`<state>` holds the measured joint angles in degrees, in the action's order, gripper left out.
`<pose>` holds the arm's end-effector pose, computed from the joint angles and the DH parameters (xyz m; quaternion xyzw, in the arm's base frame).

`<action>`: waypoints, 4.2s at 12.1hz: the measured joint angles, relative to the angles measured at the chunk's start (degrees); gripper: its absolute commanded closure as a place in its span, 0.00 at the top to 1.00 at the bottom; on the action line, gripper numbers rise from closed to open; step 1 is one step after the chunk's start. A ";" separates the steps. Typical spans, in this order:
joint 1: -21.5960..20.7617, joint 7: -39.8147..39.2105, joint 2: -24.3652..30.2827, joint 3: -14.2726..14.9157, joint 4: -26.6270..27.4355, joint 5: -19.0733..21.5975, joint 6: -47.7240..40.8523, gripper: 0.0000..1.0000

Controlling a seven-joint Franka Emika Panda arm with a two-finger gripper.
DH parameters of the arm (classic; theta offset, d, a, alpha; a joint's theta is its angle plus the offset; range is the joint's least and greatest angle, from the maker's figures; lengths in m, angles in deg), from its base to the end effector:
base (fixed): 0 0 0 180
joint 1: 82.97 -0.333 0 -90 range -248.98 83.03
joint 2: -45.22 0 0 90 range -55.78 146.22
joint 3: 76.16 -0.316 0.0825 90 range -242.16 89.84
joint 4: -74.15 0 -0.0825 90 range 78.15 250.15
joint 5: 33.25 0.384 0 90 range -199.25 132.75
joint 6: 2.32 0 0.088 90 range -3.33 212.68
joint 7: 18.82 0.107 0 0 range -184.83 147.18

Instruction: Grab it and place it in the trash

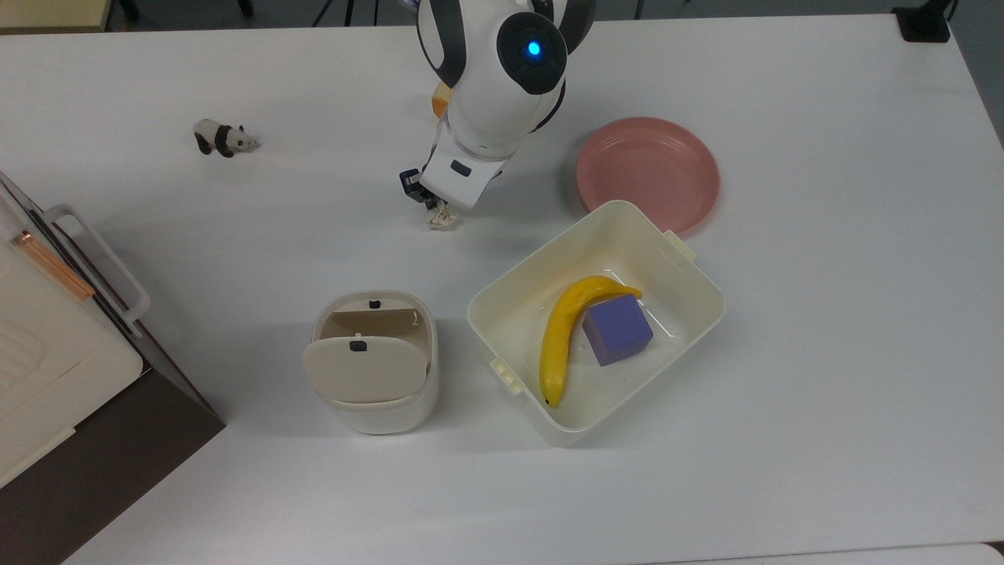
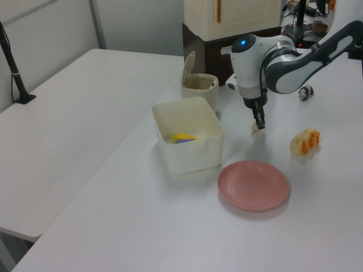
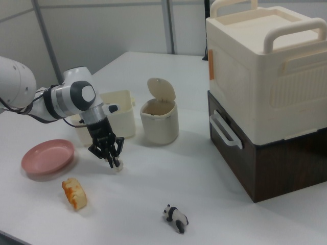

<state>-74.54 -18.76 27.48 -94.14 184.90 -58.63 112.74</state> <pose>0.5882 0.0657 0.3205 0.9656 0.1929 -0.0905 0.1491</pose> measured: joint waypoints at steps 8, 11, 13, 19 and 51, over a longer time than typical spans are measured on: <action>5.51 -8.76 1.58 -0.35 -22.57 13.00 -9.55 0.16; 6.07 -5.47 -0.22 -0.34 -29.71 14.96 -9.59 0.16; 6.31 -1.84 -3.84 -0.18 -34.33 14.96 -9.59 0.16; 4.39 5.39 -13.70 0.51 -40.21 11.17 -5.47 0.16; 5.60 -7.42 15.74 10.13 -25.12 26.31 -21.66 1.00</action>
<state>-68.95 -26.18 43.22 -84.01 159.78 -32.32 91.07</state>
